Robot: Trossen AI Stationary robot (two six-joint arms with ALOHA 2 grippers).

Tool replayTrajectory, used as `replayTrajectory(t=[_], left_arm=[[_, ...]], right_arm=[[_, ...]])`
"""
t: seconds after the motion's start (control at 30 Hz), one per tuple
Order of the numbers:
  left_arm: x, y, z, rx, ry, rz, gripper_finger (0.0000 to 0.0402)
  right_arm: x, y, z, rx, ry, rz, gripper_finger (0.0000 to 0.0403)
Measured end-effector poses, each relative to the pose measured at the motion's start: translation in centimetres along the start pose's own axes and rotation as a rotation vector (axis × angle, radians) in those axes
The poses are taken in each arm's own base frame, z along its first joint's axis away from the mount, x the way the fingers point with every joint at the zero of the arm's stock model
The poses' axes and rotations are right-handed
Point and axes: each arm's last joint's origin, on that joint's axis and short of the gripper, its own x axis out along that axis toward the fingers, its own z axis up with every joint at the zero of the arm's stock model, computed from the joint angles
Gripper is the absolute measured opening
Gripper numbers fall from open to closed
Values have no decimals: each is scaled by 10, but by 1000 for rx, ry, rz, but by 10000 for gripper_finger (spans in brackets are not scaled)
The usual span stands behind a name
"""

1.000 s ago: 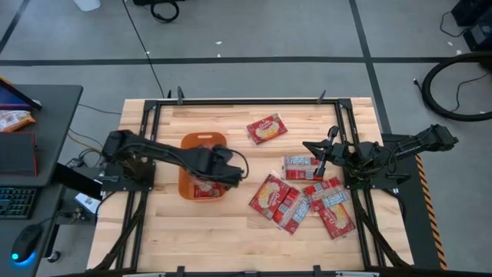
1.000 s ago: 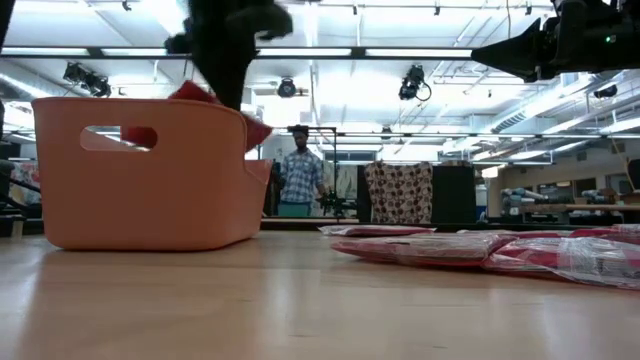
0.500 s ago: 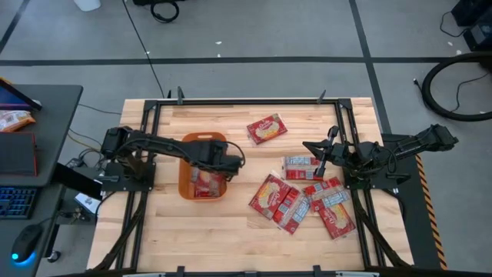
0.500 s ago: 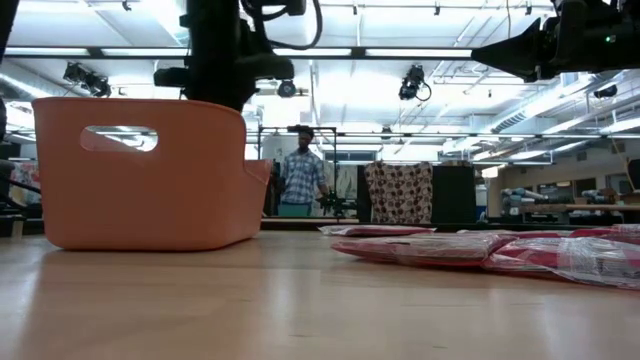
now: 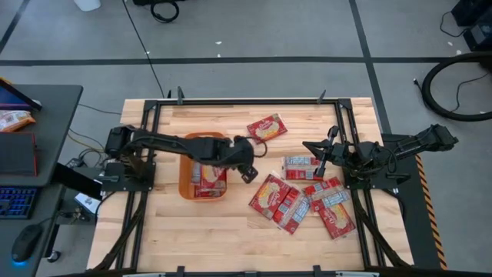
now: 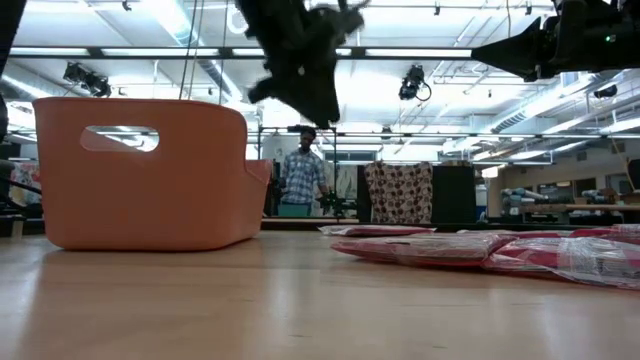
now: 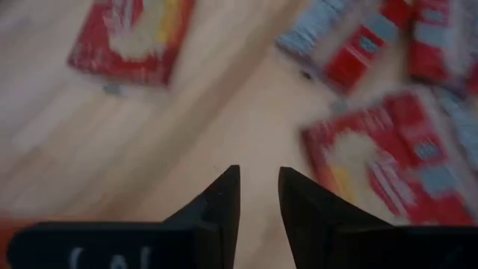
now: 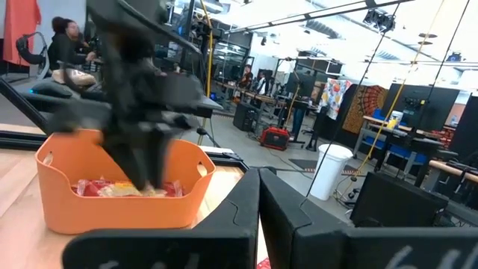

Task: Sort popcorn bags into baskets
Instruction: Put the popcorn bag into the orange bin

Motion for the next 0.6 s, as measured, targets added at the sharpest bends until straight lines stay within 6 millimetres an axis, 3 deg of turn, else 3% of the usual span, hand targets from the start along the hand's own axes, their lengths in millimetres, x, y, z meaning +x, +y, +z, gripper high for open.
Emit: replayTrajectory(t=[0.27, 0.6], left_arm=[[49, 13, 15, 113, -59, -9, 106], [101, 34, 22, 256, -110, 37, 187]], right_arm=[[1, 0, 0, -1, -1, 2, 16], [1, 0, 0, -4, 0, -2, 16]])
